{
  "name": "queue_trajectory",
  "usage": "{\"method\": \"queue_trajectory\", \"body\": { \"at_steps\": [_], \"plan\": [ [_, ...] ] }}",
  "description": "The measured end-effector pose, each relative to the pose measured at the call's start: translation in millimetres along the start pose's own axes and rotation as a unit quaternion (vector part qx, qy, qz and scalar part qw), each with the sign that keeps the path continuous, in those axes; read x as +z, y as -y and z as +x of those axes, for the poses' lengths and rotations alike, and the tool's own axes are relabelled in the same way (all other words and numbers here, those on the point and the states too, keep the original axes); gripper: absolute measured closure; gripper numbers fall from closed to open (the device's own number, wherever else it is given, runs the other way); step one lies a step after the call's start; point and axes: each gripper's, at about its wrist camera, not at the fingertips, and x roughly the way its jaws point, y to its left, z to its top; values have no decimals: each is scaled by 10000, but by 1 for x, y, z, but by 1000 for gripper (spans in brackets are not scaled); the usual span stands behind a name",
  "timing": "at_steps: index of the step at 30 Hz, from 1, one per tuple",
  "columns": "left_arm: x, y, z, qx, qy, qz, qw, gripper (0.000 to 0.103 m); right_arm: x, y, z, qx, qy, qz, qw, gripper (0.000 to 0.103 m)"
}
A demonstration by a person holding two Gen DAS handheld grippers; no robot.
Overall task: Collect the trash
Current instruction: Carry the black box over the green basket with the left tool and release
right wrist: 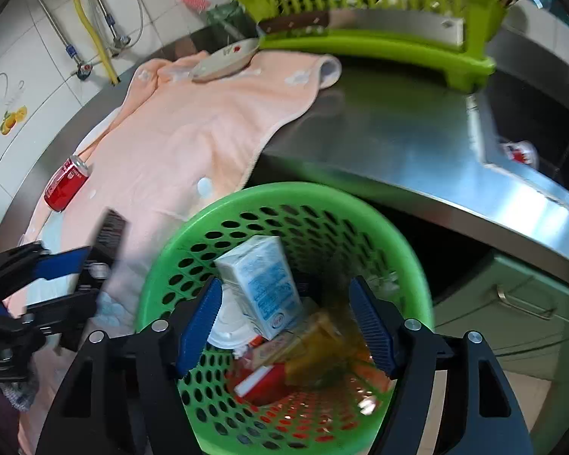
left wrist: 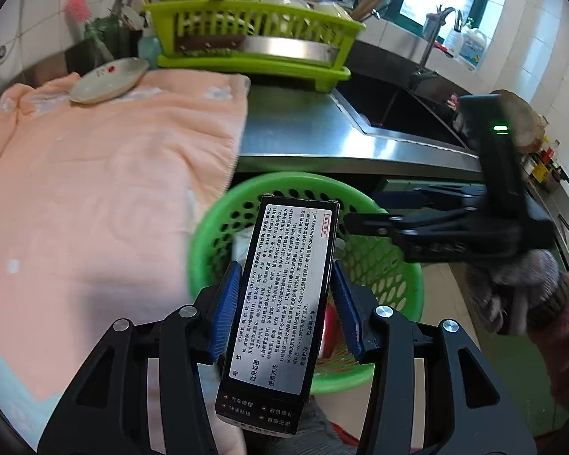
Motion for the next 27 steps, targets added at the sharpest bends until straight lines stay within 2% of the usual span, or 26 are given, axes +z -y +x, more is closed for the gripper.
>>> {"method": "queue_trajectory", "body": {
  "at_steps": [6, 12, 27],
  "plan": [
    [-3, 11, 33, 16, -255, -219, 9994, 55, -14, 11, -27, -46, 219, 7, 9997, 31],
    [-5, 15, 54, 15, -455, -329, 9984, 53, -29, 19, -40, 27, 262, 95, 9996, 30],
    [-10, 16, 49, 5, -459, -409, 9981, 51, -35, 12, -47, 64, 300, 83, 9995, 28]
  ]
}}
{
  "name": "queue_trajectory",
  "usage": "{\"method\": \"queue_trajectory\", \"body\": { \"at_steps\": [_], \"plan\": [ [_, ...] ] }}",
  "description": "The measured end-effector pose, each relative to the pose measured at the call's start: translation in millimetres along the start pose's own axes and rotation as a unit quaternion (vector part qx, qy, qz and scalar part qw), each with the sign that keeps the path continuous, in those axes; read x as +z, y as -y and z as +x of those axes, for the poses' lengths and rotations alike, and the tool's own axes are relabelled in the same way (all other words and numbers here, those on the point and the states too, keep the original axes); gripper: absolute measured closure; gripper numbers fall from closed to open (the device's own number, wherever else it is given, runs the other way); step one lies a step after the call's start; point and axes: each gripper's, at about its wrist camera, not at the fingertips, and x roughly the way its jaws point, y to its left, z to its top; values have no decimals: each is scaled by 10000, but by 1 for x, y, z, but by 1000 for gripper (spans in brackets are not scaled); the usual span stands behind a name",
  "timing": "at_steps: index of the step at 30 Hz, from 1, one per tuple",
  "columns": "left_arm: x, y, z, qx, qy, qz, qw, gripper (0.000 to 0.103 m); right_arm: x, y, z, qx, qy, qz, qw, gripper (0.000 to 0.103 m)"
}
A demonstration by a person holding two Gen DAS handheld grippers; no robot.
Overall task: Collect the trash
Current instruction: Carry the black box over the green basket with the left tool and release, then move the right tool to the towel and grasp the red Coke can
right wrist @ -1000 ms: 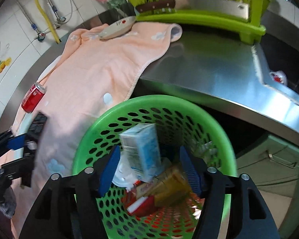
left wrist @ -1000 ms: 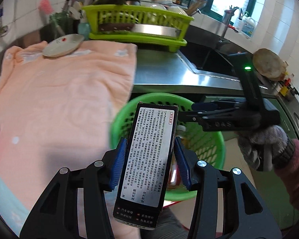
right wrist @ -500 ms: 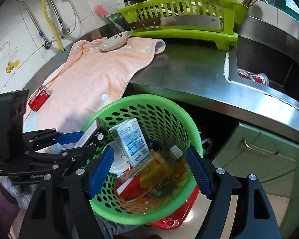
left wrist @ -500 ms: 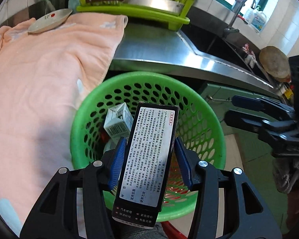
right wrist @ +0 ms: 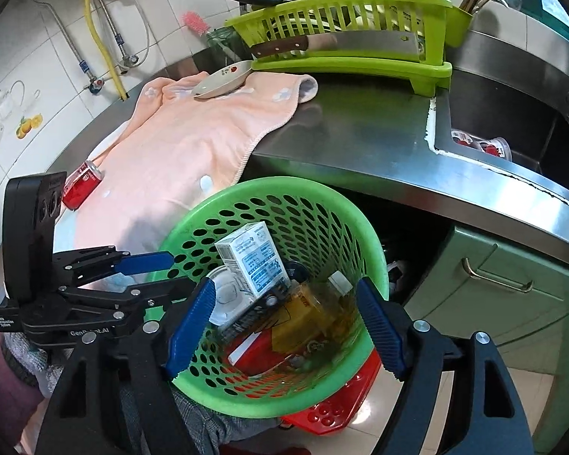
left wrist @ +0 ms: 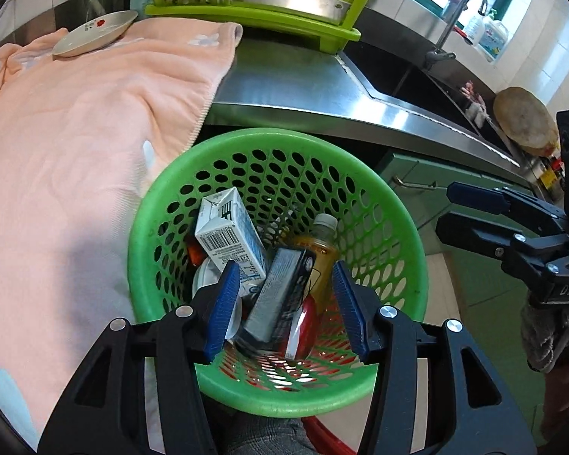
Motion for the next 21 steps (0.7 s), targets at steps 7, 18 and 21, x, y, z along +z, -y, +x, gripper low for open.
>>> {"method": "queue_trajectory", "body": {
  "at_steps": [7, 18, 21],
  "plan": [
    [-6, -9, -27, 119, 252, -138, 9995, 46, 0, -13, -1, 59, 49, -146, 9999, 22],
    [-34, -50, -89, 702, 698, -575, 9934, 39, 7, -53, 6, 325, 24, -405, 9986, 20],
    [-48, -71, -112, 954, 855, -802, 9885, 37, 11, -71, 12, 415, -18, -537, 9977, 19]
  ]
}}
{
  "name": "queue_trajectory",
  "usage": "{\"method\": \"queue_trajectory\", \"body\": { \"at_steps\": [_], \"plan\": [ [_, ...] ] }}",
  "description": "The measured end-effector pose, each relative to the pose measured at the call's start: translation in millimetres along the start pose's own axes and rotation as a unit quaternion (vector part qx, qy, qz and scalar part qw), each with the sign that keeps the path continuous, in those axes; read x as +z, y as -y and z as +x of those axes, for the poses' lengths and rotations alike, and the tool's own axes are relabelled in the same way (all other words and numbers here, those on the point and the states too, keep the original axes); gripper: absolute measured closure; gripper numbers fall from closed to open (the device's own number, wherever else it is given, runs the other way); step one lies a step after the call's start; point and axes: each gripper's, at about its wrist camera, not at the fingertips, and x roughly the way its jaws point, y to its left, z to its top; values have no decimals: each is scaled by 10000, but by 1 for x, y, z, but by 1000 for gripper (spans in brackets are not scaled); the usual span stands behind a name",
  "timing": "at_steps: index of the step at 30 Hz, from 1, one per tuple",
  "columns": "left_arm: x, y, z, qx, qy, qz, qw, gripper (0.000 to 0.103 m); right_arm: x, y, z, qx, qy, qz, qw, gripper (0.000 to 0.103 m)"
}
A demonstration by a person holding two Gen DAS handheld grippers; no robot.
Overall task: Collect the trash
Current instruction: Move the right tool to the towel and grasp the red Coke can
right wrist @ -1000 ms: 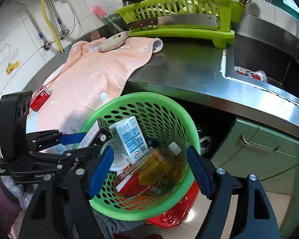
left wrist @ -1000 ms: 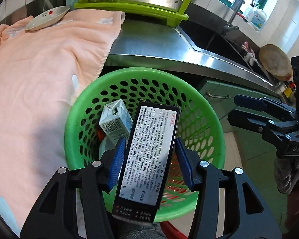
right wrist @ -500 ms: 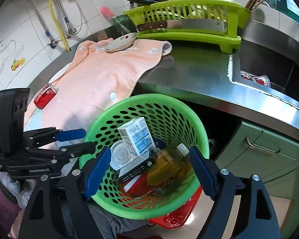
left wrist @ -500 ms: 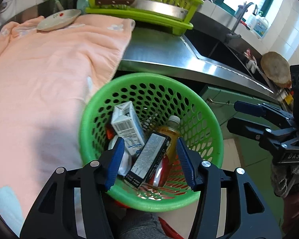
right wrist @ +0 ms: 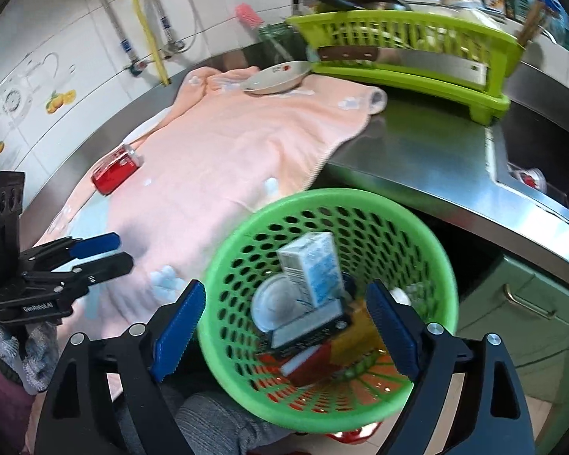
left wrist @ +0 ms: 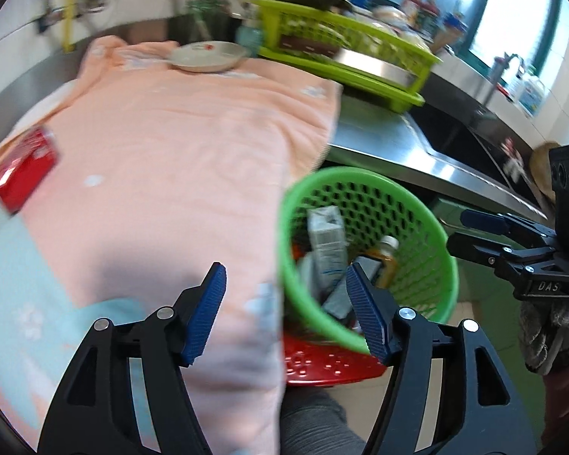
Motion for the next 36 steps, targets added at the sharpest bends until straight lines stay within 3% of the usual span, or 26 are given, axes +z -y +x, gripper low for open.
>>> {"method": "queue_trajectory", "body": {
  "at_steps": [9, 18, 25, 36],
  "plan": [
    [-24, -80, -53, 641, 317, -704, 9950, 34, 21, -72, 34, 407, -199, -396, 9982, 19],
    [-62, -156, -100, 1307, 542, -1368, 9804, 33, 49, -165, 79, 803, -405, -676, 9937, 19],
    [-89, -206, -117, 1731, 601, -1807, 9663, 30, 80, -233, 122, 1075, -580, -437, 9915, 19],
    [-120, -245, -117, 1907, 738, -2253, 9526, 29, 129, -305, 194, 1191, -868, 321, 9886, 19]
  ]
}}
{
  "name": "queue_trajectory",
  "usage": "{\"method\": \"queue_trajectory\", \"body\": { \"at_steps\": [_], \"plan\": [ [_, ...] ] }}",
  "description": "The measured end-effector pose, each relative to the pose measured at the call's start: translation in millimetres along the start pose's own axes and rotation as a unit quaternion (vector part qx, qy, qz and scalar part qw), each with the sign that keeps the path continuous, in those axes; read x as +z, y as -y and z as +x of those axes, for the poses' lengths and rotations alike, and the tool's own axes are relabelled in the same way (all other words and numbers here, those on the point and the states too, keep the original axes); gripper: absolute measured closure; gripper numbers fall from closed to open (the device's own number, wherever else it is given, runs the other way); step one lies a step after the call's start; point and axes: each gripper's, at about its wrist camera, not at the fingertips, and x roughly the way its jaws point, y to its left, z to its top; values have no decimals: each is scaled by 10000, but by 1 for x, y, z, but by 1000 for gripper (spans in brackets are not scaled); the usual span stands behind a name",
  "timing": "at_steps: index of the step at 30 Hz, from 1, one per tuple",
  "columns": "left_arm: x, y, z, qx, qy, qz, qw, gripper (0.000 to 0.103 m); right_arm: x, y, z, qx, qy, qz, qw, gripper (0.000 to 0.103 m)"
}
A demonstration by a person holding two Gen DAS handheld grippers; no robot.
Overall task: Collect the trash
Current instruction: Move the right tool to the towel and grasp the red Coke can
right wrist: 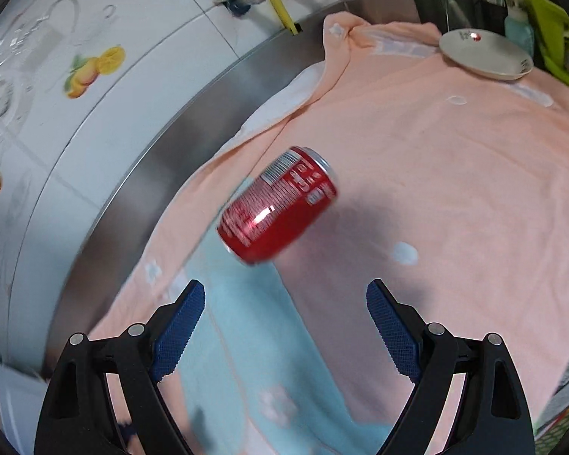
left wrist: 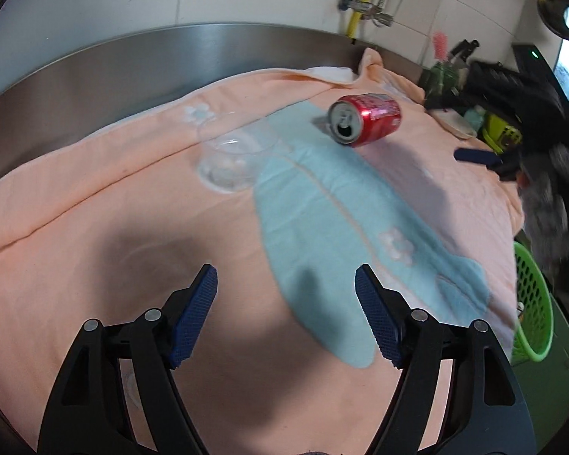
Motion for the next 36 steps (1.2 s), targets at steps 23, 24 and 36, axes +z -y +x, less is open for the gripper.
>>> {"method": "queue_trajectory", "body": {
  "at_steps": [23, 24, 36],
  "plan": [
    [3, -32, 3, -26, 114, -718, 9974, 25, 53, 10, 90, -143, -107, 1950, 9806, 19],
    [3, -33, 2, -18, 124, -755, 9971, 25, 54, 13, 93, -141, -135, 2007, 9795, 19],
    [2, -40, 4, 76, 121, -935, 9955, 25, 52, 15, 107, -171, -343, 2091, 9772, 27]
  ]
}}
